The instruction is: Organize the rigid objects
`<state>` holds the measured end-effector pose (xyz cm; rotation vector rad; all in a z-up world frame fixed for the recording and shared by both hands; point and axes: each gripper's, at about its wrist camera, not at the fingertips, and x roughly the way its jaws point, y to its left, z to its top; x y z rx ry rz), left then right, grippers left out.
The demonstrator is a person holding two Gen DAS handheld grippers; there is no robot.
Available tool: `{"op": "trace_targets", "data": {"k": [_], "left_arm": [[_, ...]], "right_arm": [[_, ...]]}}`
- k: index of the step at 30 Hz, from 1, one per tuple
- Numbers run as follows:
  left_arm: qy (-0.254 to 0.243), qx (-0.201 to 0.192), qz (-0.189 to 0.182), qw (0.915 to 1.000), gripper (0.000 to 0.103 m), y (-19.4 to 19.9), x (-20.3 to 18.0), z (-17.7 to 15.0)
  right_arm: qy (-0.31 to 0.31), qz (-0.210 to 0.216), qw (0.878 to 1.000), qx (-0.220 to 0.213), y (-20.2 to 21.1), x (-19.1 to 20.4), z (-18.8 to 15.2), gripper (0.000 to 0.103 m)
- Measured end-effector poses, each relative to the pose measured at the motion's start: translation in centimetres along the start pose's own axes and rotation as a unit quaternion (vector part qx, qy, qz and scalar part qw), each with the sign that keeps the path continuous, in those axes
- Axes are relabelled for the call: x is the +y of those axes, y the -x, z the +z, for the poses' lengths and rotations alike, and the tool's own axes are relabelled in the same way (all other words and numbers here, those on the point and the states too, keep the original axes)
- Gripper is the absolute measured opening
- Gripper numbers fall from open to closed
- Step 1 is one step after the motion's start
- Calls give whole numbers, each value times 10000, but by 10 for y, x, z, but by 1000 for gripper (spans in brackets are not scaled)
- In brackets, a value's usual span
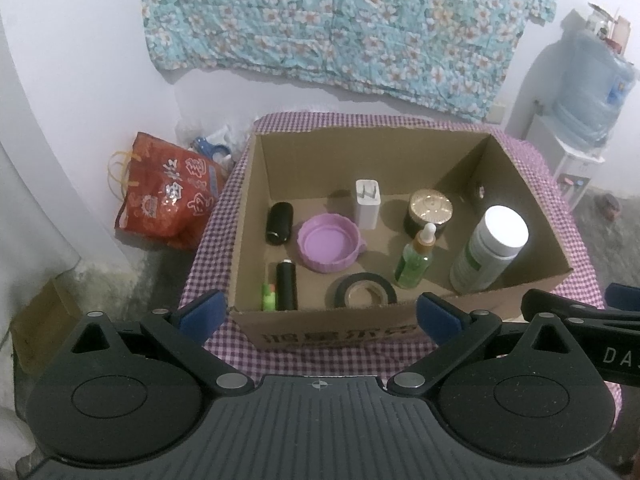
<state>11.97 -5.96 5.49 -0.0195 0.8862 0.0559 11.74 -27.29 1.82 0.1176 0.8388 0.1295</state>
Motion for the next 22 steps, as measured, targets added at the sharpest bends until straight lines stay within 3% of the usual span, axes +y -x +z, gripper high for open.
{"op": "trace_targets", "data": {"k": [22], "left_arm": [[-1,5,15,10000,102,1,-3,-1]], "right_arm": [[-23,0,10000,-5,2,1,-1,103]]}}
